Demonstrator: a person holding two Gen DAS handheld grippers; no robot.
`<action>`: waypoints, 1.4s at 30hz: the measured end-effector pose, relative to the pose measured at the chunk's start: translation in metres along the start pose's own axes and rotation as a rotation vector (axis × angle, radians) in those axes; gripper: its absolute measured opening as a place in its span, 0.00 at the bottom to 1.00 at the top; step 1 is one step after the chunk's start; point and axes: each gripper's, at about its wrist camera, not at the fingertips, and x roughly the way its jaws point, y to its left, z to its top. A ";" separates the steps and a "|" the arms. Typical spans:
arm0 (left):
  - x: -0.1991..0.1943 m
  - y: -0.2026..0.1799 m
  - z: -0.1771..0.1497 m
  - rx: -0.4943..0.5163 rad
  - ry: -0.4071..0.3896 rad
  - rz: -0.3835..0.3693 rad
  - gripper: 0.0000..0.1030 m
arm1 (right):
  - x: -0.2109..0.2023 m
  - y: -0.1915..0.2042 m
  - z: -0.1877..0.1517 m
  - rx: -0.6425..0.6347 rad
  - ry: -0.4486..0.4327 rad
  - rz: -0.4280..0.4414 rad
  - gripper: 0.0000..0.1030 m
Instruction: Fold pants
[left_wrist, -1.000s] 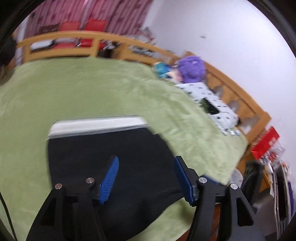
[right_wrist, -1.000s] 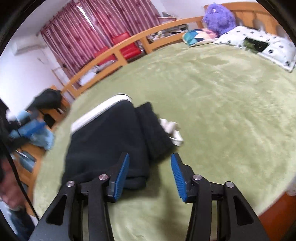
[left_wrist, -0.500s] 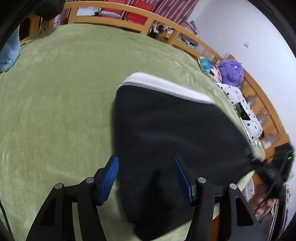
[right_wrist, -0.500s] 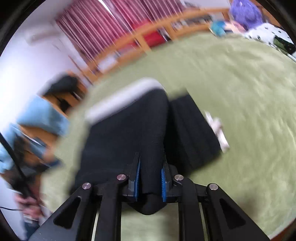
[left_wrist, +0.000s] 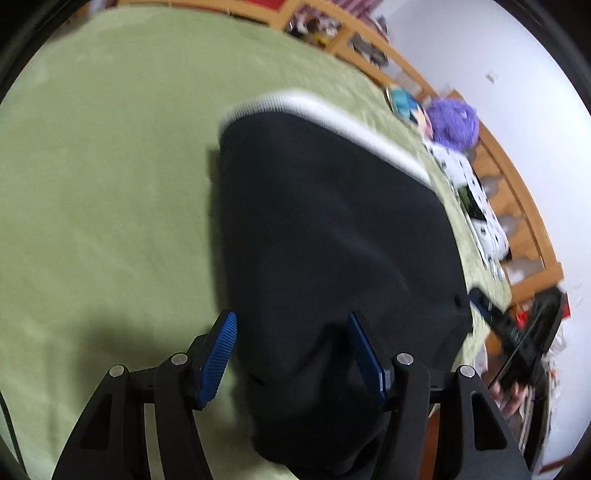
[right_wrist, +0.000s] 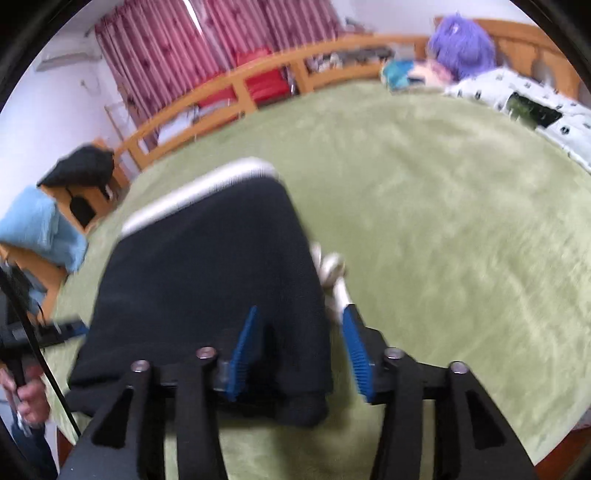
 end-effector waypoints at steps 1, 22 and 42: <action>0.007 -0.001 -0.012 0.015 0.033 0.016 0.58 | 0.004 0.000 -0.002 0.003 0.021 0.023 0.52; 0.022 0.016 0.046 0.004 -0.028 0.055 0.71 | 0.065 -0.003 0.022 -0.045 0.183 0.064 0.74; -0.005 0.013 0.065 0.004 -0.096 -0.115 0.21 | 0.047 0.037 0.022 -0.008 0.084 0.116 0.24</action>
